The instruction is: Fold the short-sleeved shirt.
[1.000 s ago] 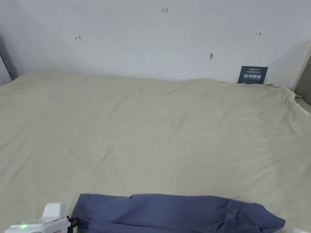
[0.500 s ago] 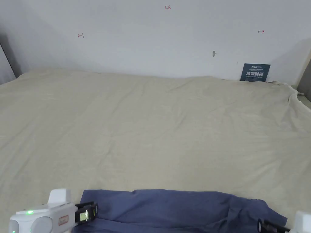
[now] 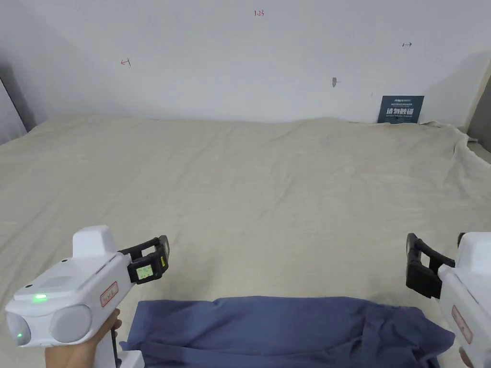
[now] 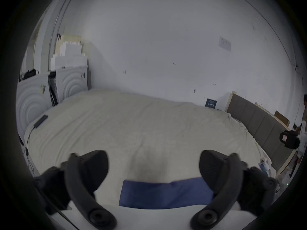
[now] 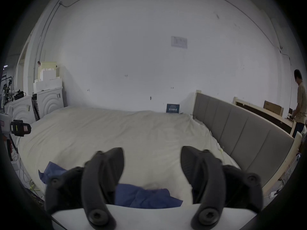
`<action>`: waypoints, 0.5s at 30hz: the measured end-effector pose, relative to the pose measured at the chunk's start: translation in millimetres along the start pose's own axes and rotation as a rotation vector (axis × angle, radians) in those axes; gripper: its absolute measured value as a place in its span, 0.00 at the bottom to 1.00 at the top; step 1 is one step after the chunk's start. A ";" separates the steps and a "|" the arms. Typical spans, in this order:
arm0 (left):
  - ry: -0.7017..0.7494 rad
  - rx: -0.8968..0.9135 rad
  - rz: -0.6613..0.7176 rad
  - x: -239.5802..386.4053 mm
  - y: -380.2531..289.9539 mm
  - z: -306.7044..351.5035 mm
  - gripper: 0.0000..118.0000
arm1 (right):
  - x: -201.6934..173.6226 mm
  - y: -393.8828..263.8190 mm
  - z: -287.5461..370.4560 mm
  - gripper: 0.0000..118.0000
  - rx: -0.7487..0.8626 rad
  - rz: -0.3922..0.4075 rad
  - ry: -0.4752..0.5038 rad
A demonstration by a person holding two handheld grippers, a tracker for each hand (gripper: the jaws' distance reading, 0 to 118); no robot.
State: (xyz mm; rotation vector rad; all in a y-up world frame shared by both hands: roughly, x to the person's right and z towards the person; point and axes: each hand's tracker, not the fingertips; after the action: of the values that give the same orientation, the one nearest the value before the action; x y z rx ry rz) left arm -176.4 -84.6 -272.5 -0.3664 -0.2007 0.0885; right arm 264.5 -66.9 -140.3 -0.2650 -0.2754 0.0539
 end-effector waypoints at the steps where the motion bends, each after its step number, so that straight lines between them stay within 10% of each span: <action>1: -0.003 0.021 -0.015 2.5 -1.8 2.2 0.60 | -2.1 -0.4 -0.1 0.32 0.003 -0.001 -0.004; 3: 0.008 0.014 -0.032 8.5 -3.6 4.4 0.22 | -8.7 -0.1 0.9 0.03 0.013 0.001 -0.009; 5: 0.011 0.028 -0.057 11.4 -7.9 3.1 0.04 | -10.9 -1.9 1.4 0.00 0.020 0.001 -0.018; 15: -0.088 -0.052 -0.020 -1.9 -12.2 -2.8 0.00 | -29.5 7.2 10.2 0.00 0.003 -0.022 0.014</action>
State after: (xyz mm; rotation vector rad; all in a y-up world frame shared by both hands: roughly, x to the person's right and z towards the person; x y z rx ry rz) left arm -177.0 -97.1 -271.0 -0.4127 -0.2940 0.0800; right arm 233.2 -60.1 -140.5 -0.2592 -0.2644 0.0312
